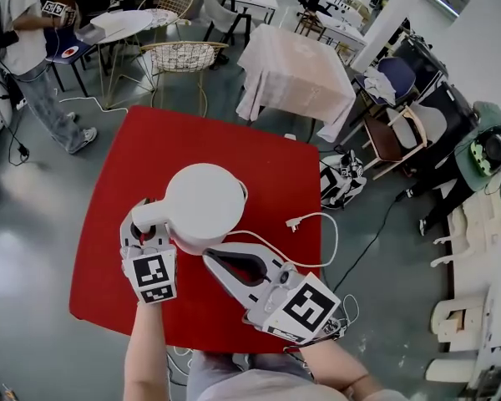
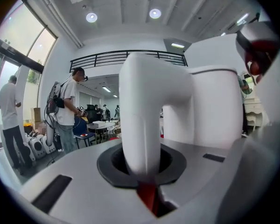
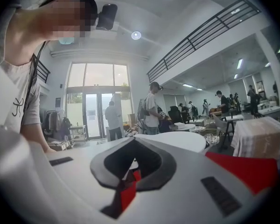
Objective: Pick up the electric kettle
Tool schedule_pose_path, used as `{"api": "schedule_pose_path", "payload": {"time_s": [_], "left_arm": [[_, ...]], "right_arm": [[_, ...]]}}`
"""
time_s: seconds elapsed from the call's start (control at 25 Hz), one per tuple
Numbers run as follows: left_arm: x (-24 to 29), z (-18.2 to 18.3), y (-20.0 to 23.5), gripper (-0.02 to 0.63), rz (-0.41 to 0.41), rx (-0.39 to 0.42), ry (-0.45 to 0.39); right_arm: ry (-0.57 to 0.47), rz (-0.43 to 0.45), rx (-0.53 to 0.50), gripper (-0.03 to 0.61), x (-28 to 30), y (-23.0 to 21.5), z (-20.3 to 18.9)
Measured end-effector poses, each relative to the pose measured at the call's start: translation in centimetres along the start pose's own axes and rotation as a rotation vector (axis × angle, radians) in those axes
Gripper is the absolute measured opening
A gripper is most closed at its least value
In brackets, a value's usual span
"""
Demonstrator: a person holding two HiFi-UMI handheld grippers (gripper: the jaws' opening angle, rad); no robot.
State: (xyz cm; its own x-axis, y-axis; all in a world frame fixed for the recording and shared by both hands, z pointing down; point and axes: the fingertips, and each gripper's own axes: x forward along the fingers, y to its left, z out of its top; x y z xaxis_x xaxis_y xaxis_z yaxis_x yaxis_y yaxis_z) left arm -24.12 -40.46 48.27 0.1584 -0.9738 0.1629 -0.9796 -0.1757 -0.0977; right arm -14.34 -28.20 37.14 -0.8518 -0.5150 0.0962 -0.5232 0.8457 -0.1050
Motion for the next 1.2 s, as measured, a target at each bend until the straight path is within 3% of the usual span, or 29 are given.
{"api": "schedule_pose_path", "payload": {"time_s": [0.44,0.8,1.2], "left_arm": [[-0.3,2.9,-1.5,0.033,-0.069,0.084,-0.061],[-0.9,2.3,-0.5,0.034,-0.035,0.040,-0.003],[-5.0,5.1,0.0,0.034,0.019,-0.007,-0.029]], "right_arm": [[-0.006,-0.032,0.003,0.008,-1.0,-1.0,0.2],[-0.026,-0.030,-0.015,0.008,-2.9,-1.1,1.3],[-0.050,-0.037,-0.035,0.008,-6.8,-1.8,2.9]]}}
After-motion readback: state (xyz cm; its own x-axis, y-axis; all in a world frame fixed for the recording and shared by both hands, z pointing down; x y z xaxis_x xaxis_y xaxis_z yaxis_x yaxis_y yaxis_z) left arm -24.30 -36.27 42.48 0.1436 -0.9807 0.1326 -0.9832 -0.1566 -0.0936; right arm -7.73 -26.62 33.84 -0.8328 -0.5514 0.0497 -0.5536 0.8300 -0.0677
